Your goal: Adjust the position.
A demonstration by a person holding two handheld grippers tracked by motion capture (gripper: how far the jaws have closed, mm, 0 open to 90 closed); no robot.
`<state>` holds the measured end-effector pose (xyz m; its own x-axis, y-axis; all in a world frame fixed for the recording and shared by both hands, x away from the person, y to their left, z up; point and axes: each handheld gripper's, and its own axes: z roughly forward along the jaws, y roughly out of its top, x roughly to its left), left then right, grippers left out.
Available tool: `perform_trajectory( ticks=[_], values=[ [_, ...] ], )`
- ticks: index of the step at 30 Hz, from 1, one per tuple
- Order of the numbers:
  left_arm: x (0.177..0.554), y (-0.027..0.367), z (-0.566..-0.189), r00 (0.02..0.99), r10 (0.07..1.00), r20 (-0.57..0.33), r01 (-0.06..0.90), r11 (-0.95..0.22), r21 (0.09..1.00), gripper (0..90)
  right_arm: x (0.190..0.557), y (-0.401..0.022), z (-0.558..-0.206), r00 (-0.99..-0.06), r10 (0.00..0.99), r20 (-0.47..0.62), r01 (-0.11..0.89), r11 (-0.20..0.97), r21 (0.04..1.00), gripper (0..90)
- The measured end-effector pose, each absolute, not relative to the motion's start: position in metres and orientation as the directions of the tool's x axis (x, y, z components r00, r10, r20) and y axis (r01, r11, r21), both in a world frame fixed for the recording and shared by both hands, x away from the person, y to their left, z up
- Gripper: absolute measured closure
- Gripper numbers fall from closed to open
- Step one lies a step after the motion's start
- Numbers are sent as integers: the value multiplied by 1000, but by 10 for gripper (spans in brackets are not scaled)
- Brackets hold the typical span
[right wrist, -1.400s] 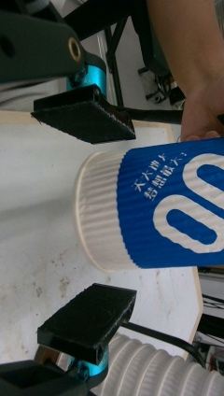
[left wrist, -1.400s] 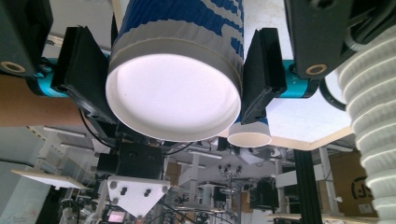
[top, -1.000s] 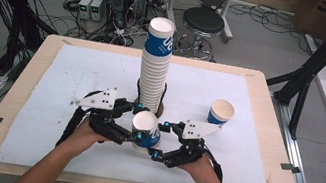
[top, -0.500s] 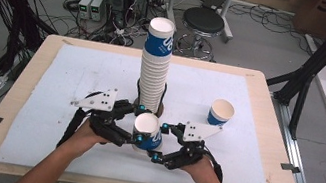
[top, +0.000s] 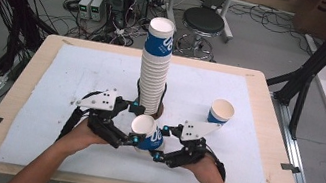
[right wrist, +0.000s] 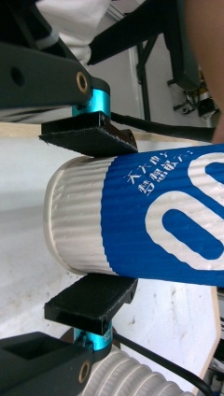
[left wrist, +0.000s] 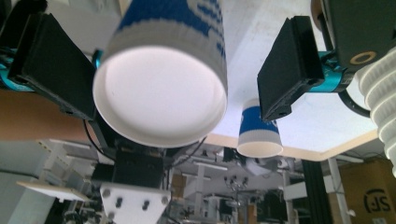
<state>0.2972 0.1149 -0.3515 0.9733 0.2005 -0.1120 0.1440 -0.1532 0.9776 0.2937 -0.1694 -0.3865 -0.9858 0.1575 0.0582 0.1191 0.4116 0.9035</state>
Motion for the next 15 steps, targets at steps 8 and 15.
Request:
perform_trajectory(
  ticks=[8, 15],
  values=[
    [299, 129, -337, 980, 169, -104, 143, -238, 961, 140, 298, -172, -372, -988, 154, 1, 82, 523, 848, 352],
    [302, 131, -324, 983, 161, -92, 140, -315, 939, 140, 304, -163, -349, -990, 126, -59, 39, 656, 754, 352]
  ],
)
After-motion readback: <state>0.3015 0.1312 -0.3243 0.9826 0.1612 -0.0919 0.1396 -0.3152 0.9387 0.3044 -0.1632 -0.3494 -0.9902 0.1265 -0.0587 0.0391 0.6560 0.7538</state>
